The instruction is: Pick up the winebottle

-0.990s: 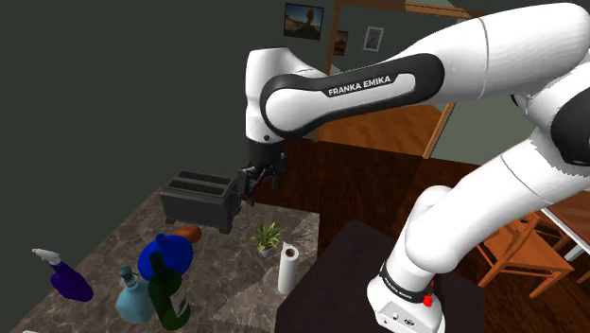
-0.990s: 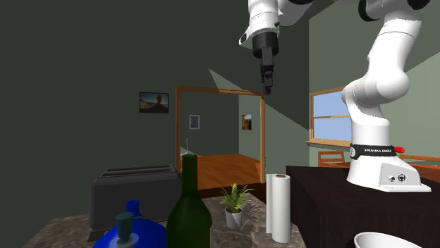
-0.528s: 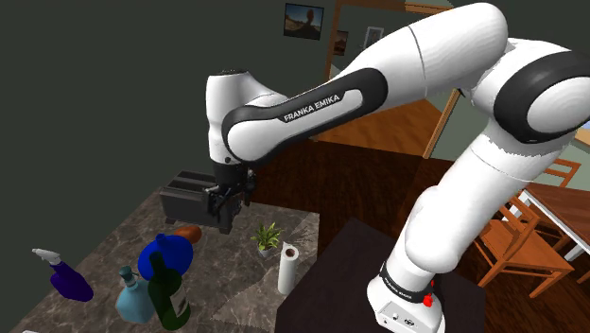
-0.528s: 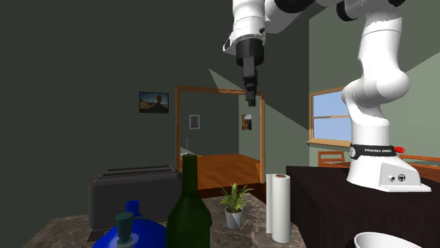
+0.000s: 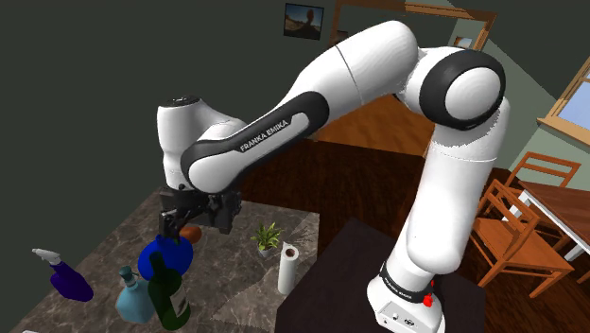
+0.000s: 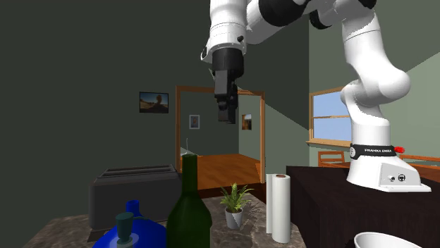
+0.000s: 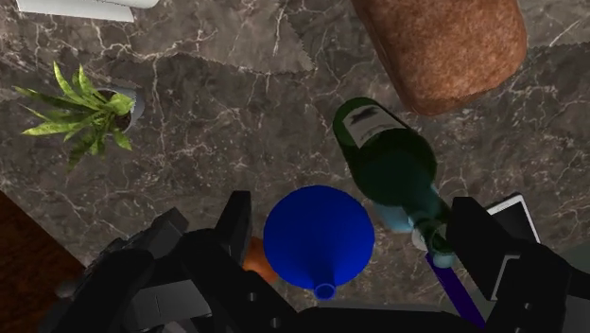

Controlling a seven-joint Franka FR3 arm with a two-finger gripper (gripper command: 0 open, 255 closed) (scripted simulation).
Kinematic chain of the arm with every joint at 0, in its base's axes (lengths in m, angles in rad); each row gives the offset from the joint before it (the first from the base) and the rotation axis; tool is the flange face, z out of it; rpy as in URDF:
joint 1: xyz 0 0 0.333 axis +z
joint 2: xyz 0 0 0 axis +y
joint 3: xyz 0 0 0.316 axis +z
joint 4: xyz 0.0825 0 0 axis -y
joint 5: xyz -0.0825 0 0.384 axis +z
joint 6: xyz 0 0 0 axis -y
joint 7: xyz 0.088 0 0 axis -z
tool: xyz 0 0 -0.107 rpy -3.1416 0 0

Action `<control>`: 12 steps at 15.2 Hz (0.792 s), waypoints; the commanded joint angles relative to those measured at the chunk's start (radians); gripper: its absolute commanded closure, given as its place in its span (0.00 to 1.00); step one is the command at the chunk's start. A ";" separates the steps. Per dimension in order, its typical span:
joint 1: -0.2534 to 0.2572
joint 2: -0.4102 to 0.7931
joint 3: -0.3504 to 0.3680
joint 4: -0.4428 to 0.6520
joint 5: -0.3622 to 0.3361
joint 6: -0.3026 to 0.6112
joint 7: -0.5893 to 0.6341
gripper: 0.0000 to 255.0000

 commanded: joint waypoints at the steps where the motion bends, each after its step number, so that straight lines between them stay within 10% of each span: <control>1: 0.024 0.081 -0.003 0.067 -0.056 0.010 0.052 0.00; 12: 0.162 0.392 -0.067 0.345 -0.224 0.032 0.198 0.00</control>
